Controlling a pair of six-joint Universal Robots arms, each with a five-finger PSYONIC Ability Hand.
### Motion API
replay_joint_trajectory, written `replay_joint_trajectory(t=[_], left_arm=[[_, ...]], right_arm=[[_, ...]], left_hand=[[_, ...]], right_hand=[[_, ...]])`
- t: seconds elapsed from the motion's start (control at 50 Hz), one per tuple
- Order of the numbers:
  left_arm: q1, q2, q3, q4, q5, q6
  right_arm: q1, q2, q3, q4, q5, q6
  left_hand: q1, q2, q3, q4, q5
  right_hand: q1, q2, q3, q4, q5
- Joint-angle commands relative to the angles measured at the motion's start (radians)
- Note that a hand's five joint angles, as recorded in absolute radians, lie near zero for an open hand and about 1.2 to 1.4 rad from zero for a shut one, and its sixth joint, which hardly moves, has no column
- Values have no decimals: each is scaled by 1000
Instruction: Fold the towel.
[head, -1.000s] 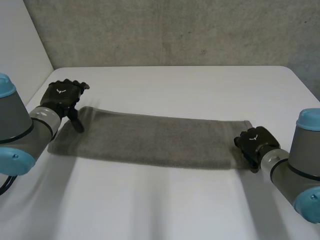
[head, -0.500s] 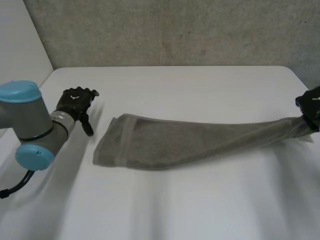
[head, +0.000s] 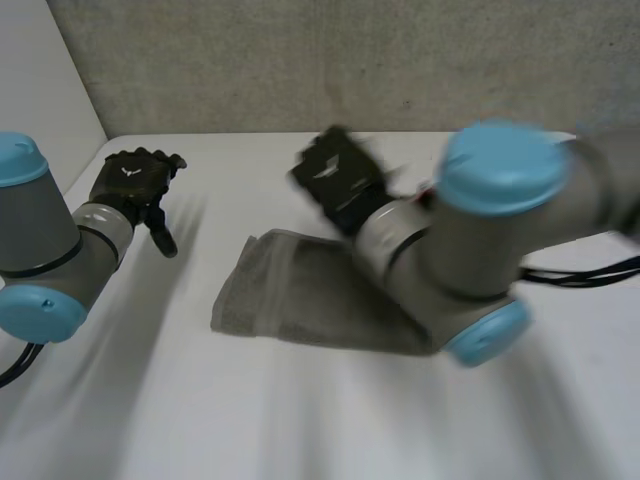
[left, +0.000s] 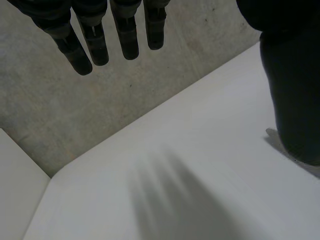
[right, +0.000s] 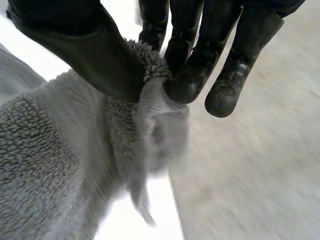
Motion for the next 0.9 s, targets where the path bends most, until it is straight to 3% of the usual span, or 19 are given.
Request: replay_joint_trajectory(t=[0.02, 0.04, 0.06, 0.1, 0.14, 0.24, 0.32, 0.42, 0.6, 0.66, 0.76, 0.9], left_arm=[[-6, 32, -35, 3, 2, -1], [-7, 32, -39, 3, 3, -1], [-7, 32, -39, 3, 3, -1], [-10, 32, -45, 3, 5, -2], [-12, 32, -47, 3, 5, -2], [-21, 31, -47, 5, 6, -2], [-58, 31, -42, 5, 6, -2], [-98, 31, -41, 5, 8, -2], [-178, 31, -38, 5, 6, -2], [-205, 31, -38, 5, 3, -2], [-219, 31, -45, 5, 0, -2], [-213, 31, -47, 5, 0, -2]], right_arm=[[112, 197, -110, 2, -6, -7], [112, 209, -116, 2, -7, -2], [112, 210, -116, 2, -7, -2], [100, 205, -114, 4, -6, 28], [97, 191, -108, 7, -4, 68], [68, 58, -40, 24, 8, 260], [-64, -89, 103, 54, 11, 387], [-129, -169, 292, 104, -1, 404], [-225, -174, 532, 24, -2, 397], [-238, -162, 575, -17, 5, 395], [-261, -120, 581, -19, 30, 392], [-273, -129, 581, -16, 71, 354]], left_hand=[[-78, -66, -53, -73, -207], [-78, -66, -53, -73, -207], [-78, -66, -53, -73, -207], [-78, -66, -53, -73, -207], [-78, -66, -53, -73, -207], [-78, -66, -53, -73, -207], [-78, -66, -53, -73, -207], [-78, -66, -53, -73, -207], [-78, -66, -53, -73, -207], [-78, -66, -53, -73, -207], [-78, -66, -53, -73, -207], [-78, -66, -53, -73, -207]], right_hand=[[-42, -20, -68, -59, -56], [-448, -427, -475, -466, -463], [-453, -431, -479, -470, -467], [-1078, -1057, -1105, -1096, -1092], [-1150, -1129, -1176, -1167, -1164], [-1150, -1129, -1176, -1167, -1164], [-1150, -1129, -1176, -1167, -1164], [-1150, -1129, -1176, -1167, -1164], [-1119, -1098, -1145, -1136, -1133], [-975, -954, -1002, -993, -989], [-533, -511, -559, -550, -547], [-502, -481, -529, -520, -517]])
